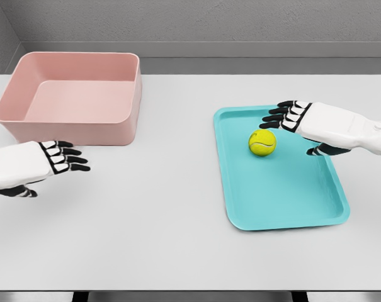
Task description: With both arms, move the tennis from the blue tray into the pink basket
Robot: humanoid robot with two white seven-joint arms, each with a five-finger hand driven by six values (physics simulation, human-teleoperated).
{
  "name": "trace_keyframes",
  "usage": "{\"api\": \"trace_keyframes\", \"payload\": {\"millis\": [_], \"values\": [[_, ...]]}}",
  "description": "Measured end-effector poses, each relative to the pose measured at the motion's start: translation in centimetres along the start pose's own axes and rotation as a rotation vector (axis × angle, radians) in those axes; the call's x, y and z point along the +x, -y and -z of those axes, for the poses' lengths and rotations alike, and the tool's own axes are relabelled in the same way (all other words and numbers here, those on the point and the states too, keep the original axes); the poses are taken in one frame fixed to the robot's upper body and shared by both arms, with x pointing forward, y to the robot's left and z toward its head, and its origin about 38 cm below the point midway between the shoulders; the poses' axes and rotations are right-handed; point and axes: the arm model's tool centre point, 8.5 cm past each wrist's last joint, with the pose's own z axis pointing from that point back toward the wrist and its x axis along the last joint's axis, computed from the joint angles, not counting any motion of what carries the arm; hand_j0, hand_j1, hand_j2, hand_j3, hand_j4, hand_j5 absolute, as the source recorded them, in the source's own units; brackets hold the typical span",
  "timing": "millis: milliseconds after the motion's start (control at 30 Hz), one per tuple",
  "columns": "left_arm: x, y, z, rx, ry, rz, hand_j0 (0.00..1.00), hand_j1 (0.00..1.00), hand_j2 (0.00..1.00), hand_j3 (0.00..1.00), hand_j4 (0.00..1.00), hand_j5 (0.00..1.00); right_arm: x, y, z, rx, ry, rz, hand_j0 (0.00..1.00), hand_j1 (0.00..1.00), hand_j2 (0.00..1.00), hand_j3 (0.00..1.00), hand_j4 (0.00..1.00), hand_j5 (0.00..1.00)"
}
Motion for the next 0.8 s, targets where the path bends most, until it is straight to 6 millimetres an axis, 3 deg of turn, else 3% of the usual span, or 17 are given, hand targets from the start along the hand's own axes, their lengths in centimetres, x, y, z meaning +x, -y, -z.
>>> {"api": "trace_keyframes", "payload": {"millis": [233,300,400,467,600,800], "values": [[-0.3,0.3,-0.8,-0.067,-0.017,0.02,1.0,1.0,1.0,1.0,1.0,1.0,-0.3,0.0,0.0,0.01,-0.009,-0.012,1.0,1.0,1.0,1.0,1.0,1.0],[-0.5,0.3,-1.0,-0.072,-0.022,0.02,1.0,1.0,1.0,1.0,1.0,1.0,-1.1,1.0,0.2,0.023,-0.026,-0.034,1.0,1.0,1.0,1.0,1.0,1.0],[-0.5,0.6,-1.1,-0.082,-0.023,0.016,1.0,1.0,1.0,1.0,1.0,1.0,-2.7,1.5,1.9,0.068,-0.045,-0.031,1.0,1.0,1.0,1.0,1.0,1.0],[-0.5,0.8,-1.2,-0.089,-0.025,0.015,1.0,1.0,1.0,1.0,1.0,1.0,-3.1,1.0,3.2,0.122,-0.042,-0.016,1.0,1.0,1.0,1.0,1.0,1.0],[-0.5,1.1,-1.4,-0.115,-0.028,0.012,1.0,1.0,1.0,1.0,1.0,1.0,-3.9,1.8,5.1,0.198,-0.035,-0.03,1.0,1.0,1.0,1.0,1.0,1.0],[-0.7,1.2,-1.6,-0.128,-0.033,0.014,1.0,1.0,1.0,1.0,1.0,1.0,-3.3,-2.0,7.7,0.325,0.01,0.022,1.0,1.0,1.0,1.0,1.0,1.0]]}}
